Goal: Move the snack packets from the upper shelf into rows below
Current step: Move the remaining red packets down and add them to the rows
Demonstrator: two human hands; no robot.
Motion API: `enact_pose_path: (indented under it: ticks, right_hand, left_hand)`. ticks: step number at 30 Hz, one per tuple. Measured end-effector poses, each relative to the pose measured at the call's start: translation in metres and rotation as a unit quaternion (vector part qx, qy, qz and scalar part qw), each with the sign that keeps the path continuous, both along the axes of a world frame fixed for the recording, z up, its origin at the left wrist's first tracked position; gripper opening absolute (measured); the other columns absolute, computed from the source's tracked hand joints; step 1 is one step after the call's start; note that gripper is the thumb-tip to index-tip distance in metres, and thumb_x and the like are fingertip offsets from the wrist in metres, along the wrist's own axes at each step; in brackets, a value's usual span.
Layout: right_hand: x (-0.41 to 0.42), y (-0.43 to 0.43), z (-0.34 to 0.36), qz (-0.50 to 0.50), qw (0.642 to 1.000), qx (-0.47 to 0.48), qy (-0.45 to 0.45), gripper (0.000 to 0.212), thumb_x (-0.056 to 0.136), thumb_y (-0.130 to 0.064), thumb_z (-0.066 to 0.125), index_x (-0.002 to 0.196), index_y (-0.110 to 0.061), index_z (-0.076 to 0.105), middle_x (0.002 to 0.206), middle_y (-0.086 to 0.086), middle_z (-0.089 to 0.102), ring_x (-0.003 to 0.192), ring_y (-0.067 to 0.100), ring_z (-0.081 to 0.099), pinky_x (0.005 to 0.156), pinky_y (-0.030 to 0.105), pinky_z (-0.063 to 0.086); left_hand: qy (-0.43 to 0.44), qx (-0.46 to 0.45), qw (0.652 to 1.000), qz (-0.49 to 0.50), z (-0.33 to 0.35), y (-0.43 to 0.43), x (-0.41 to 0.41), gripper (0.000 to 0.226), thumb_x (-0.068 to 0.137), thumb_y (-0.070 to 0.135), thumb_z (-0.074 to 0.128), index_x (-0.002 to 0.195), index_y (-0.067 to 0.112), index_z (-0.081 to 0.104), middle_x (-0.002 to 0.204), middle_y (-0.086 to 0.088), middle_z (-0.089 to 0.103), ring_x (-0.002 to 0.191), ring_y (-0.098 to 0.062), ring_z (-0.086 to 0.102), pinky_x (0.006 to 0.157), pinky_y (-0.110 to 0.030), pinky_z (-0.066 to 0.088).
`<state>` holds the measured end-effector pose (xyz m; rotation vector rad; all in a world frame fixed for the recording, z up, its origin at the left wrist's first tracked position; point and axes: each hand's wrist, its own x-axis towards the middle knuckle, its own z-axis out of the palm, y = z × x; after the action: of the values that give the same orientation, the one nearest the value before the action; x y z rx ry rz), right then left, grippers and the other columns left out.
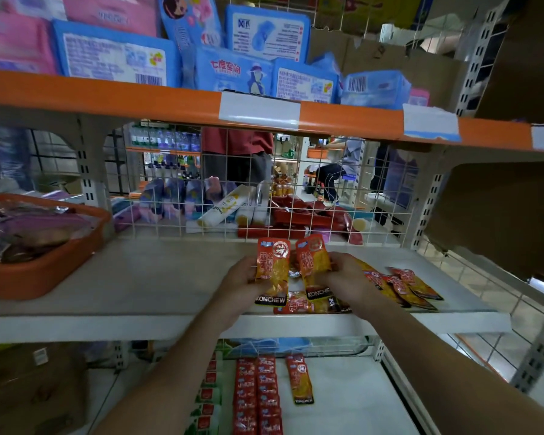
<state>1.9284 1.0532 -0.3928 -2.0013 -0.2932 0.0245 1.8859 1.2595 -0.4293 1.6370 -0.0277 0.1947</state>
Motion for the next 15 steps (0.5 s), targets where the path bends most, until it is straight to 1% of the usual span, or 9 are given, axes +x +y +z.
enact_pose_path:
  ticks: [2, 4, 6, 7, 9, 12, 15]
  right_hand:
    - [-0.003, -0.007, -0.003, 0.008, 1.0, 0.028, -0.002, 0.032, 0.076, 0.004, 0.074, 0.102, -0.016, 0.07, 0.097, 0.003, 0.075, 0.097, 0.025, 0.069, 0.096, 0.051, 0.053]
    - [-0.009, -0.011, -0.004, 0.013, 0.999, 0.052, -0.004, 0.035, 0.076, 0.007, 0.075, 0.097, -0.02, 0.069, 0.094, 0.0, 0.076, 0.097, 0.023, 0.07, 0.095, 0.048, 0.054]
    - [-0.015, -0.016, -0.006, 0.024, 0.998, 0.065, -0.011, 0.037, 0.077, 0.007, 0.076, 0.091, -0.025, 0.066, 0.086, -0.006, 0.077, 0.094, 0.019, 0.07, 0.092, 0.043, 0.055]
    - [-0.016, -0.018, -0.007, 0.026, 0.997, 0.068, -0.015, 0.037, 0.078, 0.006, 0.077, 0.091, -0.026, 0.064, 0.085, -0.006, 0.076, 0.094, 0.019, 0.07, 0.091, 0.043, 0.056]
    - [-0.018, -0.022, -0.01, 0.028, 0.997, 0.075, -0.011, 0.036, 0.079, 0.004, 0.077, 0.094, -0.026, 0.063, 0.089, -0.002, 0.077, 0.094, 0.022, 0.071, 0.091, 0.045, 0.056]
    - [-0.022, -0.027, -0.012, 0.042, 0.996, 0.081, 0.01, 0.035, 0.081, 0.001, 0.077, 0.102, -0.022, 0.062, 0.096, 0.005, 0.077, 0.095, 0.027, 0.072, 0.085, 0.049, 0.059]
    - [-0.029, -0.032, -0.012, 0.045, 0.996, 0.073, 0.01, 0.034, 0.081, 0.003, 0.075, 0.108, -0.015, 0.063, 0.098, 0.006, 0.076, 0.097, 0.027, 0.072, 0.088, 0.046, 0.058]
  left_hand:
    - [-0.016, 0.013, 1.0, -0.012, -0.001, 0.0, -0.001, 0.038, 0.086, -0.006, 0.069, 0.115, 0.018, 0.065, 0.105, 0.003, 0.076, 0.099, -0.014, 0.071, 0.086, -0.028, 0.055]
    - [-0.024, 0.008, 1.0, -0.016, -0.001, 0.0, -0.002, 0.037, 0.086, -0.007, 0.069, 0.115, 0.016, 0.066, 0.103, 0.0, 0.076, 0.099, -0.017, 0.072, 0.087, -0.031, 0.056]
    - [-0.03, -0.007, 0.999, -0.019, -0.001, 0.001, -0.002, 0.038, 0.085, -0.006, 0.07, 0.116, 0.016, 0.066, 0.103, -0.003, 0.077, 0.098, -0.021, 0.073, 0.087, -0.035, 0.057]
    - [-0.033, -0.012, 0.999, -0.019, -0.001, 0.002, -0.002, 0.038, 0.085, -0.005, 0.07, 0.116, 0.017, 0.066, 0.104, -0.004, 0.077, 0.098, -0.022, 0.073, 0.088, -0.038, 0.057]
    - [-0.034, -0.014, 0.999, -0.021, 0.0, 0.002, -0.002, 0.038, 0.085, -0.002, 0.072, 0.117, 0.018, 0.067, 0.105, -0.005, 0.076, 0.099, -0.024, 0.073, 0.09, -0.042, 0.056]
    - [-0.033, 0.004, 0.999, -0.023, 0.004, 0.0, -0.005, 0.039, 0.084, -0.001, 0.074, 0.117, 0.018, 0.068, 0.101, -0.001, 0.077, 0.096, -0.019, 0.073, 0.09, -0.039, 0.057]
    - [-0.026, 0.014, 0.999, -0.03, 0.009, -0.007, -0.012, 0.04, 0.083, -0.003, 0.073, 0.117, 0.017, 0.065, 0.093, 0.001, 0.078, 0.089, -0.015, 0.074, 0.084, -0.031, 0.058]
